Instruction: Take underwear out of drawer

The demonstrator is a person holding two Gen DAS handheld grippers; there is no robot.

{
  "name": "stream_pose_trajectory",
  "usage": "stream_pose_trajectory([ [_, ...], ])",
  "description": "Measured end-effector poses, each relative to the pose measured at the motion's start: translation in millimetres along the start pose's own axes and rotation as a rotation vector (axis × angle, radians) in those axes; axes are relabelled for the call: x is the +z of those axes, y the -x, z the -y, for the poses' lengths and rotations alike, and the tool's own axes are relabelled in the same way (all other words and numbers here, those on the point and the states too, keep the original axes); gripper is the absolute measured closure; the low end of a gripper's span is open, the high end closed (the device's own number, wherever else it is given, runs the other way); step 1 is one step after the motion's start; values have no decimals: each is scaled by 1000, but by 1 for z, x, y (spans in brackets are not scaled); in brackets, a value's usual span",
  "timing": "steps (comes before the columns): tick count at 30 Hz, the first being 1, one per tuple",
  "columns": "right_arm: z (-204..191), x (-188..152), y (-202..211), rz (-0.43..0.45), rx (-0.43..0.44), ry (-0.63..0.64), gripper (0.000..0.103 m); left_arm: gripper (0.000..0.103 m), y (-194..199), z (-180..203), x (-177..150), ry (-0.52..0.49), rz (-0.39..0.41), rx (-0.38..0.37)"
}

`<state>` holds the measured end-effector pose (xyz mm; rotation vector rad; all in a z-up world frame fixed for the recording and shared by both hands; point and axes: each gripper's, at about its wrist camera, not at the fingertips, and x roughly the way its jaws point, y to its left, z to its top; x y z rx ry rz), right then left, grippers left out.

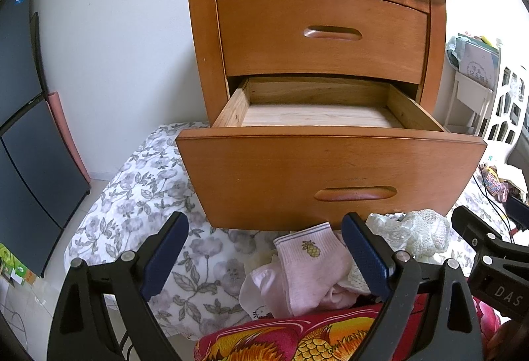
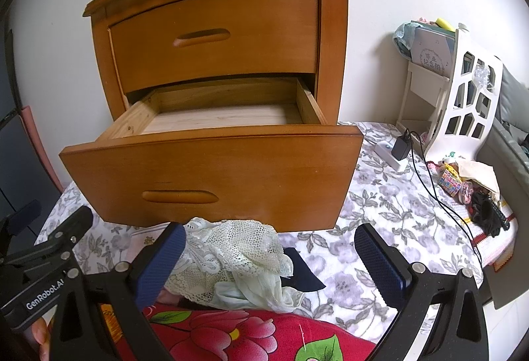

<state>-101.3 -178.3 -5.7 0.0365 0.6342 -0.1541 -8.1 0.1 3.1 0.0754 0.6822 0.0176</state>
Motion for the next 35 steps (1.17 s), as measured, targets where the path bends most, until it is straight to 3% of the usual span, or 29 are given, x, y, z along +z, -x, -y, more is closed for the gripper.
stream_pose_trajectory([
  [35, 1, -3, 0, -4, -2, -3, 0, 9, 0, -2, 0, 3, -1, 0],
])
